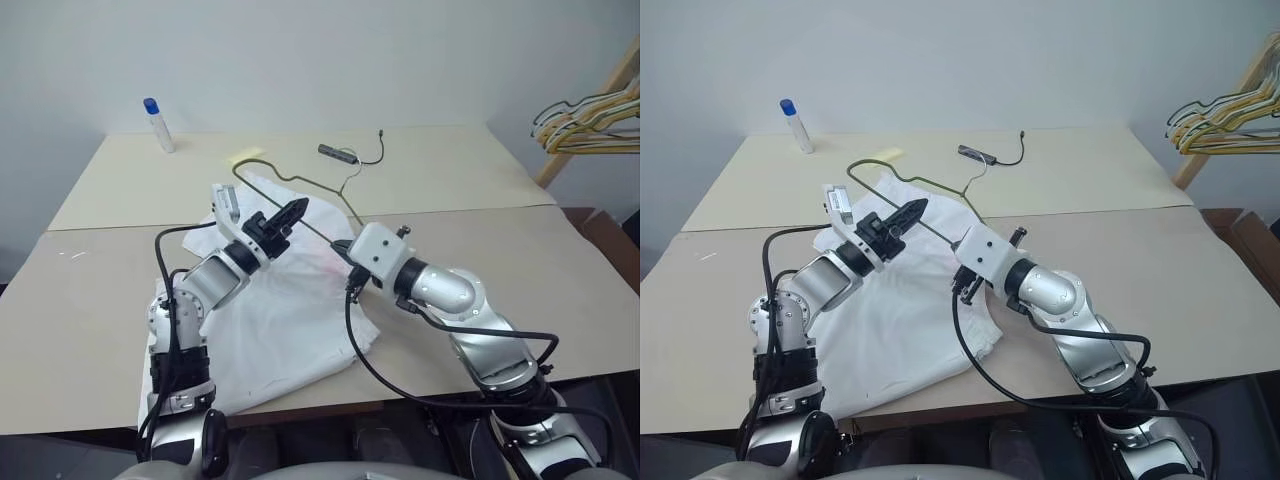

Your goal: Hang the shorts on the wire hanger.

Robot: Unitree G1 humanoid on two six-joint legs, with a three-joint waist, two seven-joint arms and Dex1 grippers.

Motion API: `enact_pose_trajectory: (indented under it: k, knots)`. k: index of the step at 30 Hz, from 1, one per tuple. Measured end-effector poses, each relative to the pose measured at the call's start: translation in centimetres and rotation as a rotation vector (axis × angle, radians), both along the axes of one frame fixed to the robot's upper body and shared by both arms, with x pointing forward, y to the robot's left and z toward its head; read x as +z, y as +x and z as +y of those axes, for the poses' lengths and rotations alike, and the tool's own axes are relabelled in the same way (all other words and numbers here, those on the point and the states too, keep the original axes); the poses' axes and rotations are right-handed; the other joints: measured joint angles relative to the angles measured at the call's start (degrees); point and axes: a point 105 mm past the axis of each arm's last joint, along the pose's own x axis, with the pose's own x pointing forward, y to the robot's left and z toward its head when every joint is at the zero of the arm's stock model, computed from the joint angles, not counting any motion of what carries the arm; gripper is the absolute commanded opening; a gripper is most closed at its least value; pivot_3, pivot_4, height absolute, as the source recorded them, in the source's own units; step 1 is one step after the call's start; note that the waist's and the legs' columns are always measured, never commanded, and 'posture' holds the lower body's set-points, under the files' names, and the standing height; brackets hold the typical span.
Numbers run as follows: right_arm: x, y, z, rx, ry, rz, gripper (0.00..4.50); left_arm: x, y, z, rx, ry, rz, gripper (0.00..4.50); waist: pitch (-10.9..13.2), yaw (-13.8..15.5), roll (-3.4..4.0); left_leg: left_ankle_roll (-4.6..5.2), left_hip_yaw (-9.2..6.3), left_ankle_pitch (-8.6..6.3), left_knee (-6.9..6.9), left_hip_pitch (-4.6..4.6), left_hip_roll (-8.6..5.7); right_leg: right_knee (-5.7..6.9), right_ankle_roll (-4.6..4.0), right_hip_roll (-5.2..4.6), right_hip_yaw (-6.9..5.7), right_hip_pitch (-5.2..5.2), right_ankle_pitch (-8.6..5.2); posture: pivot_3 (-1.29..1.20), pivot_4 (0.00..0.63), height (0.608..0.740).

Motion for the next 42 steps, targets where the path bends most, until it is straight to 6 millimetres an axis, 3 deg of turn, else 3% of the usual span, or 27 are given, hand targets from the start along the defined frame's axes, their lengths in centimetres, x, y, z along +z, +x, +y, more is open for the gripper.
enact_pose_trajectory:
  k: [6, 11, 15, 18, 22, 25, 30, 36, 42]
  knots:
    - [0.6, -0.1, 0.2, 0.015, 0.007, -0.046, 2.78, 0.8, 0.2, 1.0, 0.017, 0.017, -0.068, 0.0, 0.0, -0.02, 0.0, 0.0, 0.0, 0.0, 0.0, -0.01, 0.01, -0.01, 0.0, 0.01, 0.0, -0.01, 0.0, -0.03, 0.0, 0.74]
    - [2.8, -0.7, 0.0, 0.09, 0.117, -0.009, 4.48, 4.1, 0.4, 3.5, -0.044, 0.116, -0.266, 0.0, 0.03, -0.11, 0.01, 0.0, 0.0, 0.0, 0.0, -0.01, 0.02, -0.02, 0.0, 0.04, -0.05, 0.0, 0.0, -0.01, 0.0, 0.74]
    - [6.1, -0.3, -2.3, 0.121, 0.229, 0.111, 4.48, 7.5, -0.4, 5.3, -0.157, 0.194, -0.455, 0.0, 0.07, -0.12, 0.05, 0.0, 0.0, 0.0, -0.04, -0.01, 0.07, -0.19, -0.01, 0.04, -0.13, 0.06, 0.0, -0.01, 0.0, 0.74]
    - [5.4, -0.7, -4.4, 0.18, 0.184, 0.351, 4.48, 9.5, -1.5, 7.1, -0.267, 0.192, -0.553, 0.0, 0.17, -0.01, 0.11, 0.01, -0.02, 0.0, -0.09, -0.05, 0.13, -0.39, -0.02, 0.04, -0.26, 0.09, 0.01, -0.02, 0.0, 0.74]
    - [5.1, -0.8, -5.4, 0.283, 0.318, 0.736, 4.48, 11.9, -3.7, 7.9, -0.449, 0.118, -0.683, 0.0, 0.33, -0.41, 0.29, 0.01, 0.0, 0.0, -0.1, -0.06, 0.15, -0.4, -0.03, 0.05, -0.25, 0.08, 0.02, -0.02, 0.0, 0.74]
    - [5.2, -1.7, -6.1, 0.363, 0.35, 0.864, 4.48, 12.8, -4.6, 8.2, -0.525, 0.084, -0.742, 0.0, 0.38, -0.49, 0.35, 0.03, -0.02, -0.01, -0.11, -0.11, 0.16, -0.41, -0.01, 0.05, -0.29, 0.07, 0.0, -0.02, 0.0, 0.74]
    - [5.1, -2.9, -4.9, 0.529, 0.409, 0.96, 4.48, 12.7, -4.8, 8.3, -0.564, 0.048, -0.764, 0.0, 0.39, -1.33, 0.36, 0.03, -0.02, -0.01, -0.1, -0.14, 0.17, -0.39, 0.08, 0.05, -0.26, 0.05, -0.01, -0.01, 0.0, 0.74]
    - [4.9, -2.6, -2.1, 0.54, 0.433, 0.991, 4.48, 12.2, -4.2, 7.4, -0.553, 0.011, -0.758, 0.0, 0.4, -1.28, 0.38, 0.02, -0.05, -0.01, -0.1, -0.17, 0.19, -0.34, 0.05, 0.06, -0.24, 0.0, 0.04, -0.01, 0.0, 0.74]
    - [4.8, -2.6, -1.4, 0.52, 0.432, 1.018, 4.48, 12.2, -4.2, 7.1, -0.549, -0.001, -0.773, 0.0, 0.41, -1.09, 0.39, 0.02, -0.06, 0.0, -0.09, -0.42, 0.17, -0.35, 0.05, 0.04, -0.25, -0.22, 0.06, -0.02, 0.0, 0.74]
